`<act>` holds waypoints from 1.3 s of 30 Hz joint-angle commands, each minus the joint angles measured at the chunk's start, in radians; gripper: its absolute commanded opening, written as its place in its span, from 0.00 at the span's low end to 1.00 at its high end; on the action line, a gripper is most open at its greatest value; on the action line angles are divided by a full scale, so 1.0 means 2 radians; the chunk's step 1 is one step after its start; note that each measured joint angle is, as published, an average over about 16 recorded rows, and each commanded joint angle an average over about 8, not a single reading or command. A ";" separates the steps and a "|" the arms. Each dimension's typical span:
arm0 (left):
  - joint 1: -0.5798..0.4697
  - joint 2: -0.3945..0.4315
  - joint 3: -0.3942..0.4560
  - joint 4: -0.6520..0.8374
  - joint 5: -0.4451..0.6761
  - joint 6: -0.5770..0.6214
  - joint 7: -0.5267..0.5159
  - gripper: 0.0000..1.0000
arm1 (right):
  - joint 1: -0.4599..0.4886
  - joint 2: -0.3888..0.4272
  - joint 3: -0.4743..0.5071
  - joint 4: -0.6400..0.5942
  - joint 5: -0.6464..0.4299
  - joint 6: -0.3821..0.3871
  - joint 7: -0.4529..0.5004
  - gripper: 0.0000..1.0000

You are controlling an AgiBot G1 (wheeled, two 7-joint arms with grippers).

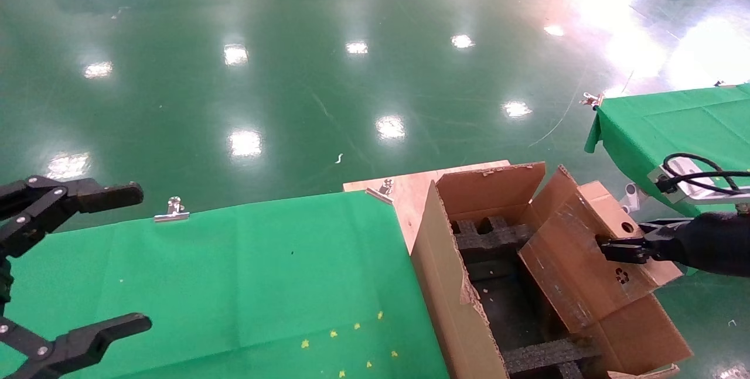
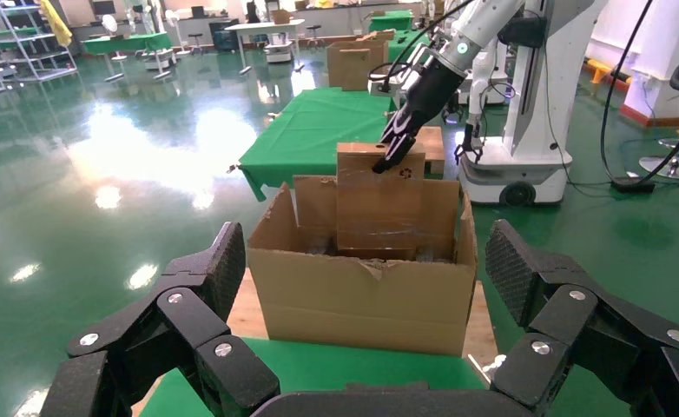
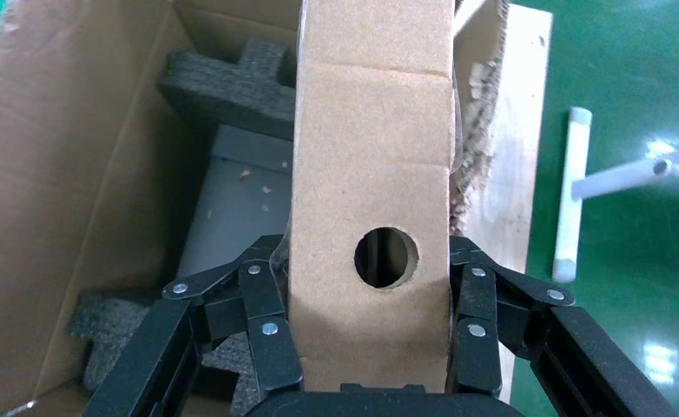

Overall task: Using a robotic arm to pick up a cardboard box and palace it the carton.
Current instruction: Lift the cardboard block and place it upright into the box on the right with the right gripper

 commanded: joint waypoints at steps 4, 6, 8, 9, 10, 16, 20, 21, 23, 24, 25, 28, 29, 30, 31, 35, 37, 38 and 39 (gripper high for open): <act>0.000 0.000 0.000 0.000 0.000 0.000 0.000 1.00 | -0.005 0.008 -0.005 0.026 -0.024 0.021 0.036 0.00; 0.000 0.000 0.000 0.000 0.000 0.000 0.000 1.00 | -0.005 0.009 -0.006 0.028 -0.027 0.023 0.038 0.00; 0.000 0.000 0.000 0.000 0.000 0.000 0.000 1.00 | -0.005 0.008 -0.006 0.025 -0.026 0.022 0.035 0.00; 0.000 0.000 0.000 0.000 0.000 0.000 0.000 1.00 | -0.005 0.008 -0.006 0.024 -0.026 0.022 0.035 0.00; 0.000 0.000 0.000 0.000 0.000 0.000 0.000 1.00 | -0.005 0.007 -0.006 0.023 -0.027 0.023 0.036 0.00; 0.000 0.000 0.000 0.000 0.000 0.000 0.000 1.00 | -0.008 0.001 -0.011 0.030 -0.060 0.031 0.071 0.00; 0.000 0.000 0.000 0.000 0.000 0.000 0.000 1.00 | -0.009 -0.006 -0.015 0.036 -0.099 0.032 0.114 0.00; 0.000 0.000 0.000 0.000 0.000 0.000 0.000 1.00 | -0.010 -0.008 -0.016 0.037 -0.109 0.032 0.126 0.00; 0.000 0.000 0.000 0.000 0.000 0.000 0.000 1.00 | -0.010 -0.014 -0.019 0.038 -0.128 0.031 0.151 0.00; 0.000 0.000 0.000 0.000 0.000 0.000 0.000 1.00 | -0.011 -0.016 -0.020 0.038 -0.137 0.031 0.163 0.00; 0.000 0.000 0.000 0.000 0.000 0.000 0.000 1.00 | -0.011 -0.020 -0.021 0.038 -0.146 0.030 0.175 0.00; 0.000 0.000 0.000 0.000 0.000 0.000 0.000 1.00 | -0.014 -0.030 -0.025 0.040 -0.170 0.029 0.212 0.00; 0.000 0.000 0.000 0.000 0.000 0.000 0.000 1.00 | -0.015 -0.034 -0.026 0.040 -0.177 0.029 0.223 0.00; 0.000 0.000 0.000 0.000 0.000 0.000 0.000 1.00 | -0.017 -0.038 -0.028 0.040 -0.183 0.030 0.234 0.00; 0.000 0.000 0.000 0.000 0.000 0.000 0.000 1.00 | -0.019 -0.042 -0.030 0.040 -0.190 0.031 0.244 0.00; 0.000 0.000 0.000 0.000 0.000 0.000 0.000 1.00 | -0.028 -0.058 -0.037 0.040 -0.212 0.040 0.279 0.00; 0.000 0.000 0.000 0.000 0.000 0.000 0.000 1.00 | -0.033 -0.066 -0.041 0.040 -0.222 0.046 0.292 0.00; 0.000 0.000 0.000 0.000 0.000 0.000 0.000 1.00 | -0.036 -0.070 -0.042 0.039 -0.227 0.049 0.298 0.00; 0.000 0.000 0.000 0.000 0.000 0.000 0.000 1.00 | -0.039 -0.074 -0.044 0.039 -0.231 0.052 0.304 0.00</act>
